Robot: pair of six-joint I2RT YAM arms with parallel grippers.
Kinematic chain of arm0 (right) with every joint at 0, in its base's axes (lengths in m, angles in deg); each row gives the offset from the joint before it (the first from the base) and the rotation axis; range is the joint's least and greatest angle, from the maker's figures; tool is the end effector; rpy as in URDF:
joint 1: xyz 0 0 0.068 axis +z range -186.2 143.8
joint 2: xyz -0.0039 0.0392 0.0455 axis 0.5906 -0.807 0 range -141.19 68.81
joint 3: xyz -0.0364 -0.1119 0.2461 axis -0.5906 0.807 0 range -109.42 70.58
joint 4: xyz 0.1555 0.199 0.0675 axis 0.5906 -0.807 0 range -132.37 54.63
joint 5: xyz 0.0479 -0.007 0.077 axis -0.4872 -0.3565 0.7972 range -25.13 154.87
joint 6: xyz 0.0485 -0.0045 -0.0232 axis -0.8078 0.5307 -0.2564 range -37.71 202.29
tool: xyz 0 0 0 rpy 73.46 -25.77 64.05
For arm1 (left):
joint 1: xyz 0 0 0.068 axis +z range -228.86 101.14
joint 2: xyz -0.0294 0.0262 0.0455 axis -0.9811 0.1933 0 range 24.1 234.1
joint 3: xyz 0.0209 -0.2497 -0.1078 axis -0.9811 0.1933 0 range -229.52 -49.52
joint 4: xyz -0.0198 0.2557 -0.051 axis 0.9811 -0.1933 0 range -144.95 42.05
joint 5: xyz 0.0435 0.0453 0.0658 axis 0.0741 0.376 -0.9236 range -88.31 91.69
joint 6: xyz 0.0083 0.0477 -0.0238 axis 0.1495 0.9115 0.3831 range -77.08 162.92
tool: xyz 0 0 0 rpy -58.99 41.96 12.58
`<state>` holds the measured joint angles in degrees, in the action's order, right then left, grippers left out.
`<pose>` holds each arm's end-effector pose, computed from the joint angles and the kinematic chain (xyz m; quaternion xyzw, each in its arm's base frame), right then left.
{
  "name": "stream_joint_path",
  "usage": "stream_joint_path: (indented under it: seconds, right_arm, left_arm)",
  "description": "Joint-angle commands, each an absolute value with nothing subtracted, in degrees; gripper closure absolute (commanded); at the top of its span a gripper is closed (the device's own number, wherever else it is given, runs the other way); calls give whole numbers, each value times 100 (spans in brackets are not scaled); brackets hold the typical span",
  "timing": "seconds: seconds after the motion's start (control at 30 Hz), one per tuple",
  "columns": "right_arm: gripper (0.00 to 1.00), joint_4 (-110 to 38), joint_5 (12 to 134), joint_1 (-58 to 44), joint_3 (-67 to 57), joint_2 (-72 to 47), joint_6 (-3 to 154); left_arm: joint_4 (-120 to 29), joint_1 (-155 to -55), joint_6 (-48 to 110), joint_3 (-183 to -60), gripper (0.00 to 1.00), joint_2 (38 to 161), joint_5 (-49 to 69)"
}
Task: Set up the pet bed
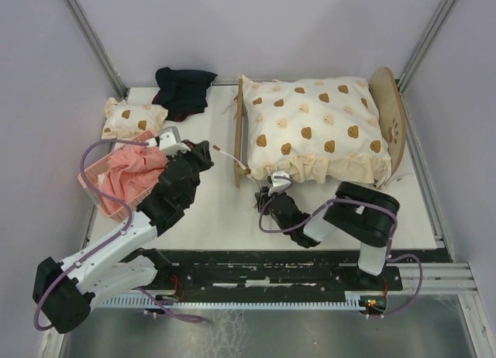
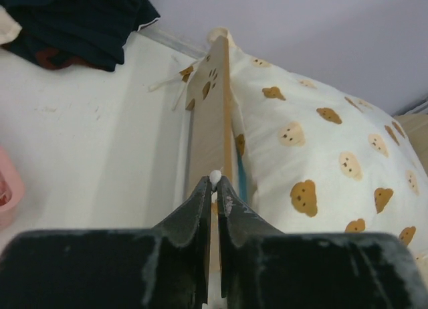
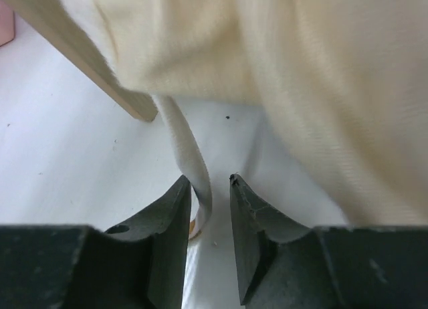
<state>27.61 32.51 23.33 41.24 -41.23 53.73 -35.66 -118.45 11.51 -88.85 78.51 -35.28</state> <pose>0.1729 0.2560 0.0978 -0.0487 0.7913 0.2320 0.5636 0.1839 -0.1242 0.3173 -0.1692 0.7006 -0.1930 0.6658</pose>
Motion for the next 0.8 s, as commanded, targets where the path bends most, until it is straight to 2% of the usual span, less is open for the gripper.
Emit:
stream_joint_path:
  seconds: [0.0, 0.03, 0.07, 0.27, 0.37, 0.5, 0.77]
  right_arm:
    - [60, 1277, 3344, 2356, 4281, -2641, 5701]
    - [58, 869, 3521, 2356, 4297, -2320, 5757]
    - [57, 532, 3860, 2363, 4318, -2009, 5875]
    - [52, -2058, 3968, 2374, 4192, 20, 5773]
    - [49, -3293, 3798, 2367, 3886, 995, 5692]
    - [42, -4759, 3327, 2372, 3413, 1908, 5415]
    - [29, -5961, 2526, 2361, 2910, 2638, 5573]
  left_arm:
    - [-3827, -11823, 537, -8411, 77, 7375, -3602]
    - [-3988, -11823, 505, -8350, 69, 7284, -3631]
    - [-4095, -11823, 506, -8301, 65, 7186, -3614]
    - [-3898, -11844, 868, -7946, 55, 6876, -2414]
    - [-3793, -12046, 1013, -7915, 52, 7071, -2008]
    - [-3360, -12733, 1325, -7916, 51, 7460, -2136]
    - [-2779, -13420, 1427, -8221, 48, 8758, -2547]
